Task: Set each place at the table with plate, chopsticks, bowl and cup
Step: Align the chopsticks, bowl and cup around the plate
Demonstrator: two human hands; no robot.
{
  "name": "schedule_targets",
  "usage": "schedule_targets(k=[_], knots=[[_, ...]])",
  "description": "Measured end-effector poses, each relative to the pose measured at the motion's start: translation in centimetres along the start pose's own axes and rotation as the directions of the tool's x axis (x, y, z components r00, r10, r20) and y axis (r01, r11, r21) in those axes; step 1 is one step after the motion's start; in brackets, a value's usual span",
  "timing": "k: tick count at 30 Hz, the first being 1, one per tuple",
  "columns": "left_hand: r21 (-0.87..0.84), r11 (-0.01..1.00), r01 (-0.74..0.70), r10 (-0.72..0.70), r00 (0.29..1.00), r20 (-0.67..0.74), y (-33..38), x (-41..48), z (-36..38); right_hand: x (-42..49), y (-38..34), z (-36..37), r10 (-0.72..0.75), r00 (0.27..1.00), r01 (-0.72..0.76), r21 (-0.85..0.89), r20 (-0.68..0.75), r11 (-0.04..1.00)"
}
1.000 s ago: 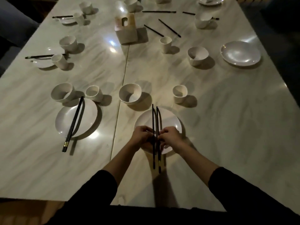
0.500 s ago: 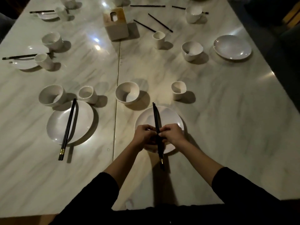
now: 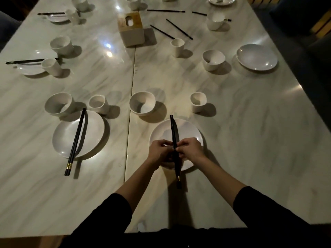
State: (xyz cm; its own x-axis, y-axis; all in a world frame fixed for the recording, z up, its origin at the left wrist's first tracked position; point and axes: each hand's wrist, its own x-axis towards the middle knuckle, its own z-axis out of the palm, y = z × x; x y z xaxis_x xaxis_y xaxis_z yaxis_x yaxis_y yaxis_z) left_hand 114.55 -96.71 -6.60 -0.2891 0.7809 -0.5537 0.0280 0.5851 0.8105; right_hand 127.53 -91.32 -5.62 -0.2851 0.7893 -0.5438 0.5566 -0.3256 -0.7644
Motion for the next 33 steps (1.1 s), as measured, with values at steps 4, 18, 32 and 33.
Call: schedule_targets(k=[4, 18, 32, 33], knots=[[0.015, 1.000, -0.011, 0.012, 1.000, -0.017, 0.1, -0.1, 0.2, -0.1, -0.1, 0.1, -0.012, 1.000, 0.012, -0.013, -0.016, 1.000], [0.152, 0.987, -0.044, 0.059, 0.993, -0.099, 0.4, -0.3, 0.5, 0.2, 0.3, 0.1, -0.009, 1.000, 0.009, 0.005, -0.029, 1.000], [0.371, 0.929, 0.017, 0.149, 0.897, -0.416, -1.5, 1.1, -3.2, 1.8, 2.7, -4.4, -0.200, 0.903, 0.078, -0.313, -0.380, 0.947], [0.370, 0.929, 0.017, 0.153, 0.892, -0.426, -1.3, 1.3, -3.1, 2.0, 2.6, -4.5, -0.201, 0.901, 0.080, -0.309, -0.385, 0.948]])
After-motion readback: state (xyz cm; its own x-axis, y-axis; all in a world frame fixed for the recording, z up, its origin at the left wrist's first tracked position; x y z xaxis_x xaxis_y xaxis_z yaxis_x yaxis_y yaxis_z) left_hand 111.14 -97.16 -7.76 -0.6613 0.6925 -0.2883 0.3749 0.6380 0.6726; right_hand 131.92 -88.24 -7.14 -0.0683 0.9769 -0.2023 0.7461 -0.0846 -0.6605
